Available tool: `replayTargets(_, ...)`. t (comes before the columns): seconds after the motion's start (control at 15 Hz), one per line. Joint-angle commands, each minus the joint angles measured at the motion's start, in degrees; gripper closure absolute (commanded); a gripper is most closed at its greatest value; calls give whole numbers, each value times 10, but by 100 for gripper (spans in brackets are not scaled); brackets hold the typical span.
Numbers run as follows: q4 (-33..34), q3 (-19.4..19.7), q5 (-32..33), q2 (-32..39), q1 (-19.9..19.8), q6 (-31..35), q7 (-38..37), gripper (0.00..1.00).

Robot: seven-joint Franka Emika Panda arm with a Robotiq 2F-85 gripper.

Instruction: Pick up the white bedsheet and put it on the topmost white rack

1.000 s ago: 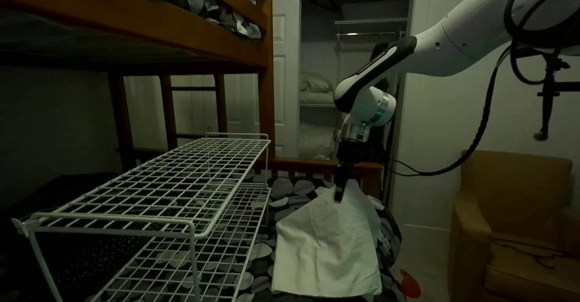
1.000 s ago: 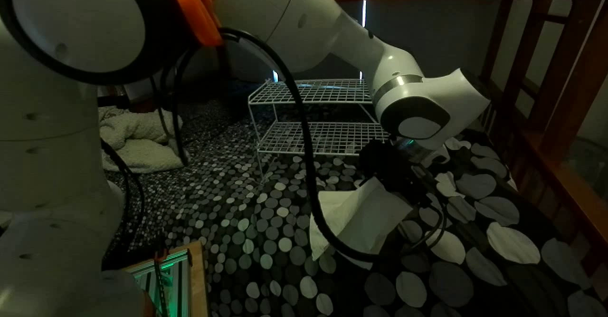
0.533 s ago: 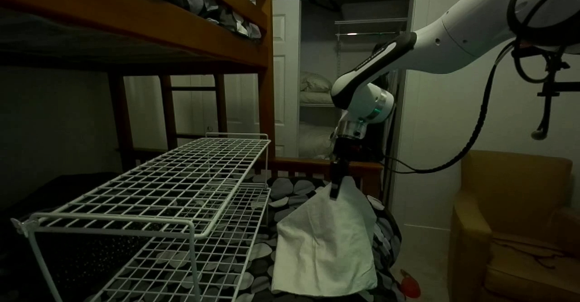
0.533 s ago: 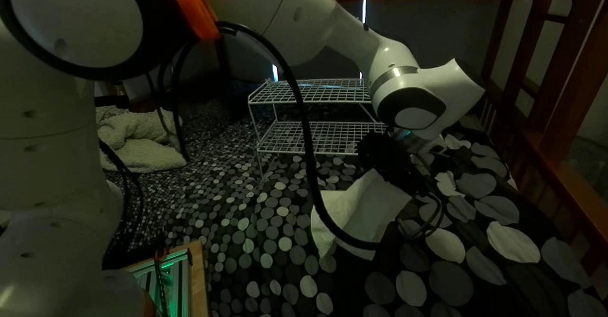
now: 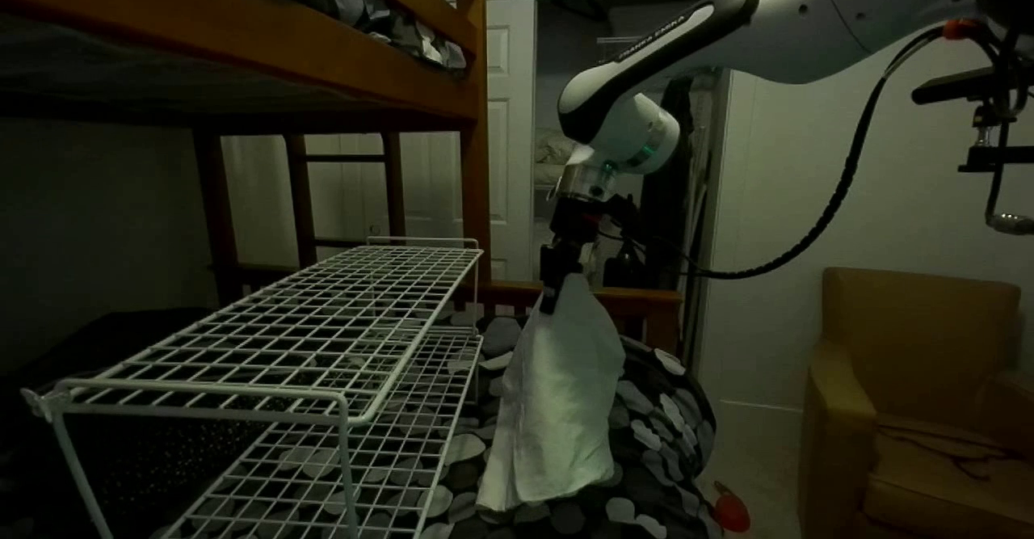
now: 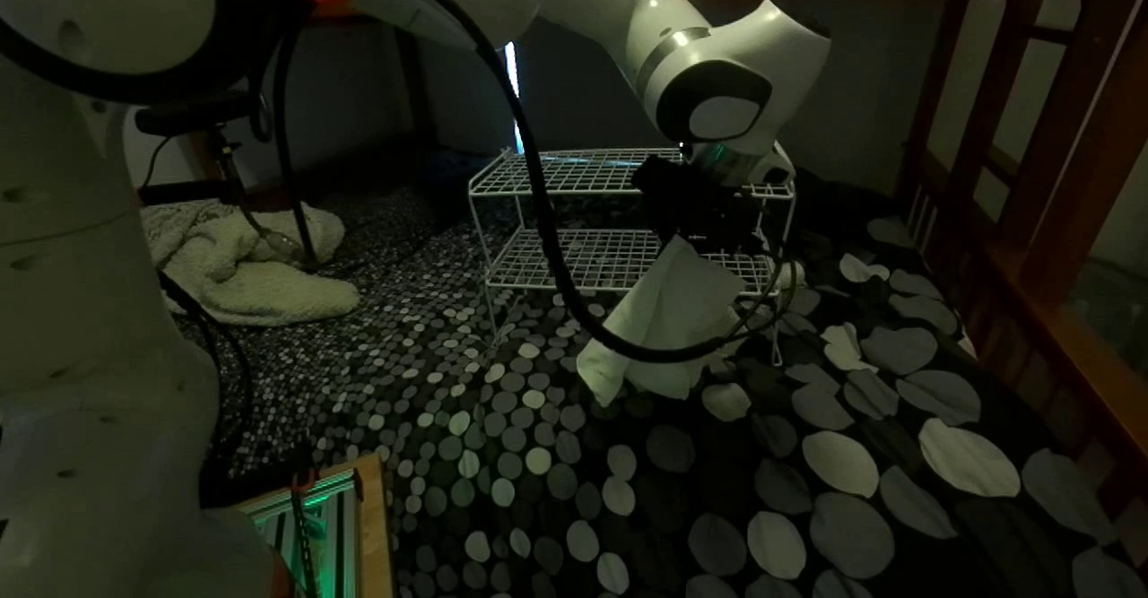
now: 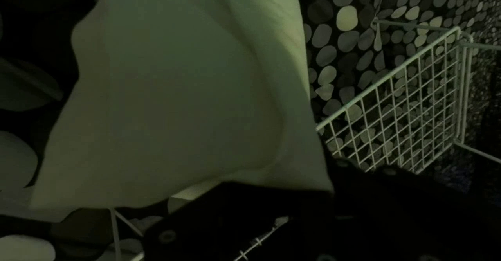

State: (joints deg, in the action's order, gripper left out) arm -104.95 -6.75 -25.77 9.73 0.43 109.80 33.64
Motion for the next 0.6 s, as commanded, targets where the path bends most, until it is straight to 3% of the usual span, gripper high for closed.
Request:
replayTargets(0.0, -6, 4, 33, -36, 14, 8, -63, 99)
replayTargets(0.53, 3, 2, 23, -43, 19, 19, -64, 99)
